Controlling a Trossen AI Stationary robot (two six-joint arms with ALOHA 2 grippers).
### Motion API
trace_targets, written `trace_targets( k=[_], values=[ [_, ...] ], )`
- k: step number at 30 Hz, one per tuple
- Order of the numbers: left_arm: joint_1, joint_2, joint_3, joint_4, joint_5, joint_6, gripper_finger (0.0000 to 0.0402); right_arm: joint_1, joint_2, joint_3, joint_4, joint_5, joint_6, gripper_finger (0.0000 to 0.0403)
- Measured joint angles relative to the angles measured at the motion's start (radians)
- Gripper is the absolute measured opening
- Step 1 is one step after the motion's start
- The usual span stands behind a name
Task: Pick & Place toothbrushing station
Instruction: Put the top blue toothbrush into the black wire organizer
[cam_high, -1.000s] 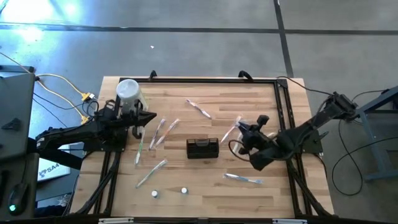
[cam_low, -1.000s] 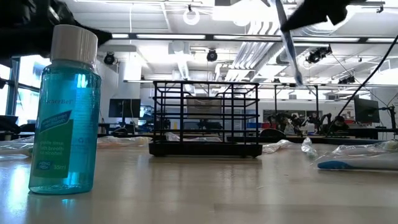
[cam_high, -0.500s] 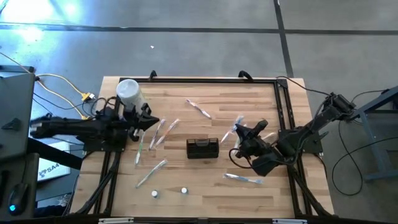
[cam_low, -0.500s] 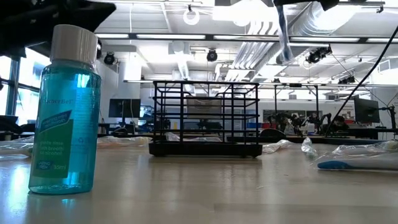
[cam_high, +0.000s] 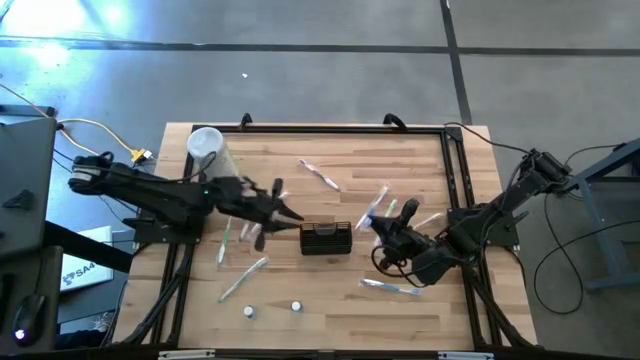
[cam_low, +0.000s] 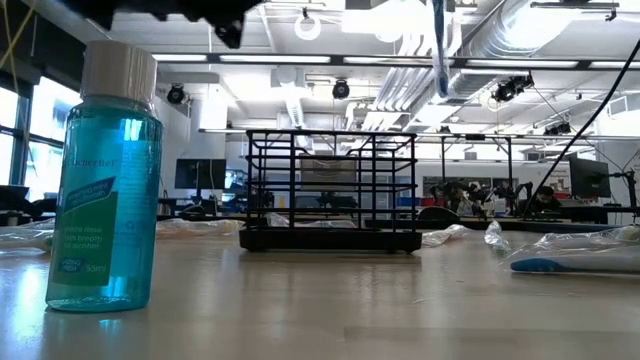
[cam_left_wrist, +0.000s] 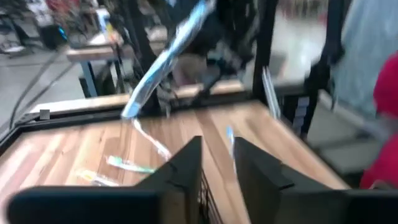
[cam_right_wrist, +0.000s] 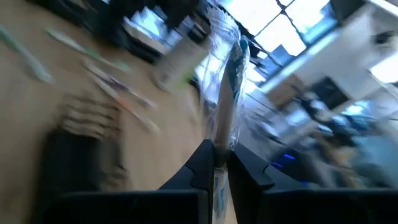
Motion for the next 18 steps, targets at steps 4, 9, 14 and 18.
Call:
trace_targets(
  k=[4, 9, 14, 18],
  values=[
    [-0.045, 0.091, 0.093, -0.07, 0.001, 0.186, 0.0158, 0.005, 0.0, 0.0, 0.119, -0.136, -0.041, 0.002],
    [-0.123, 0.154, 0.126, -0.05, -0.121, 0.419, 0.0178, 0.003, 0.0, 0.0, 0.281, -0.329, -0.122, 0.002],
    [-0.191, 0.179, 0.129, -0.036, -0.305, 0.595, 0.017, -0.028, 0.0, 0.0, 0.402, -0.511, -0.141, 0.002],
    [-0.273, 0.186, 0.129, -0.05, -0.429, 0.799, 0.0156, -0.084, -0.003, 0.0, 0.47, -0.602, -0.009, 0.002]
  ],
)
